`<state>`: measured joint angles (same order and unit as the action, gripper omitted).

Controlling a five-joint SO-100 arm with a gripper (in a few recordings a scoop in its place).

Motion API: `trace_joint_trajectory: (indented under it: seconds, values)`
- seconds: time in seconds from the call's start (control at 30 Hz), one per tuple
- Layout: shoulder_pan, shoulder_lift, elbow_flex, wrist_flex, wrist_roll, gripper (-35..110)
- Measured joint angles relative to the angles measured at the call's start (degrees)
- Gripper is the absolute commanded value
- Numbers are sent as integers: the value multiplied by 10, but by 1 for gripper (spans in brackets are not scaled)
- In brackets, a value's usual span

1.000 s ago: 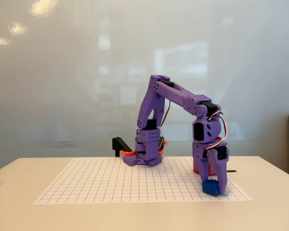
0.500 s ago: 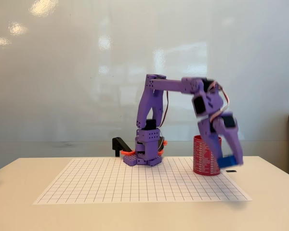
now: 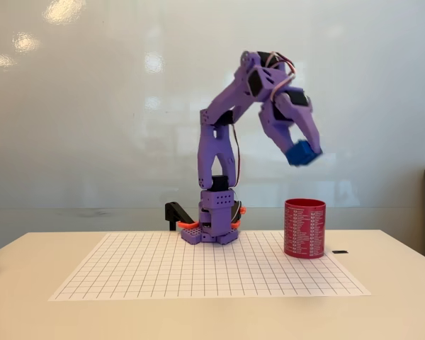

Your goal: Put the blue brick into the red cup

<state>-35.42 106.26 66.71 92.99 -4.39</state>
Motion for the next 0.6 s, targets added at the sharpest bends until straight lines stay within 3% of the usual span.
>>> trace_joint_trajectory:
  seconds: [0.27, 0.6]
  values:
    - [-21, 200, 171, 49, 21, -1]
    - [-146, 351, 410, 36, 64, -1]
